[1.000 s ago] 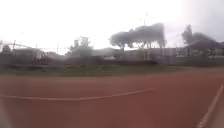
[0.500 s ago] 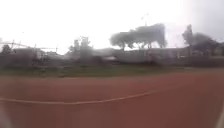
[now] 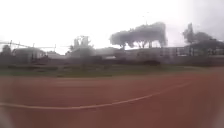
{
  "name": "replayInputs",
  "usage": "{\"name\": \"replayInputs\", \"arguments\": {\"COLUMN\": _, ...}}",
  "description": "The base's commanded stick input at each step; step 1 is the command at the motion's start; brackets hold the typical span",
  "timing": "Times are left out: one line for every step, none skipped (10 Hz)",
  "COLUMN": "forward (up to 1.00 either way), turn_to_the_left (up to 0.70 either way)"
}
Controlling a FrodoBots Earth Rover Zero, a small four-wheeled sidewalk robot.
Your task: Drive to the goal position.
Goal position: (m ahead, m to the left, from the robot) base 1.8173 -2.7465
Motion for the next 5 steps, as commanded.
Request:
{"name": "replayInputs", "arguments": {"forward": 0.50, "turn_to_the_left": 0.00}}
{"name": "replayInputs", "arguments": {"forward": 0.50, "turn_to_the_left": 0.00}}
{"name": "replayInputs", "arguments": {"forward": 0.50, "turn_to_the_left": 0.00}}
{"name": "replayInputs", "arguments": {"forward": 0.50, "turn_to_the_left": 0.00}}
{"name": "replayInputs", "arguments": {"forward": 0.50, "turn_to_the_left": 0.00}}
